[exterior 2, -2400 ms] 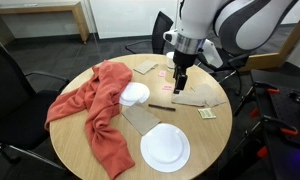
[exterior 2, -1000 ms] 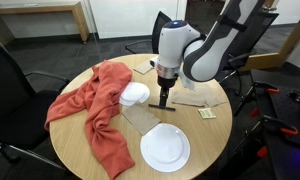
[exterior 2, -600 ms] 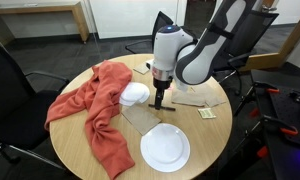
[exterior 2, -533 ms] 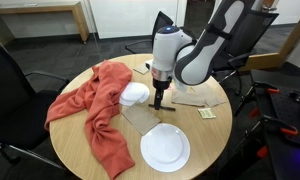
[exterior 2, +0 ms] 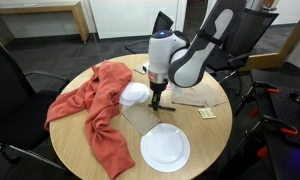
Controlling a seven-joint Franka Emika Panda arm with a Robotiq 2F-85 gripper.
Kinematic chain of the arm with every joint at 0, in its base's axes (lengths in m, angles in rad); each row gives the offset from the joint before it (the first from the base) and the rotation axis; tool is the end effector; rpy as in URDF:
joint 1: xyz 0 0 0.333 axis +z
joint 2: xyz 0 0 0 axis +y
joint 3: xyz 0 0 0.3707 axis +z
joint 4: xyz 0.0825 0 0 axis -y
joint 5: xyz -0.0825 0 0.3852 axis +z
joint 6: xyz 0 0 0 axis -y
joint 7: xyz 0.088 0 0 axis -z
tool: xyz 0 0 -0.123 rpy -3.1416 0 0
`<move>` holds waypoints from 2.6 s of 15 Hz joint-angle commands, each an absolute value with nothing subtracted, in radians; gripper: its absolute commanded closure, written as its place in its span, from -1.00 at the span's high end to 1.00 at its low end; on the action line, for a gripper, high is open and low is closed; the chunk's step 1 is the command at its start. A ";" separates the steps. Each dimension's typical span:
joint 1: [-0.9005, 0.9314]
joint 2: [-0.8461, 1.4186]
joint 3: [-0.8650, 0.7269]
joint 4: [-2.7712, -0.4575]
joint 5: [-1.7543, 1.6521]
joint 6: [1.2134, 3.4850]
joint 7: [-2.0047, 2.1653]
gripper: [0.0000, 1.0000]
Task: Pick the pen up from the table and place it in the mug
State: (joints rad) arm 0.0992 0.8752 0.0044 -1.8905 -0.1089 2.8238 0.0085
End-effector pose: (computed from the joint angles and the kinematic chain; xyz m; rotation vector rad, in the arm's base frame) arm 0.6464 0.0720 0.0614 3.0949 0.3041 0.0933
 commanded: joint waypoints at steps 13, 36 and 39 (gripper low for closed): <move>0.122 0.751 -0.032 -1.954 -0.085 2.781 0.074 -0.94; 0.040 0.381 -0.006 -2.020 -0.103 2.632 -0.035 -0.94; 0.098 0.382 -0.099 -2.032 -0.217 2.696 0.137 -0.94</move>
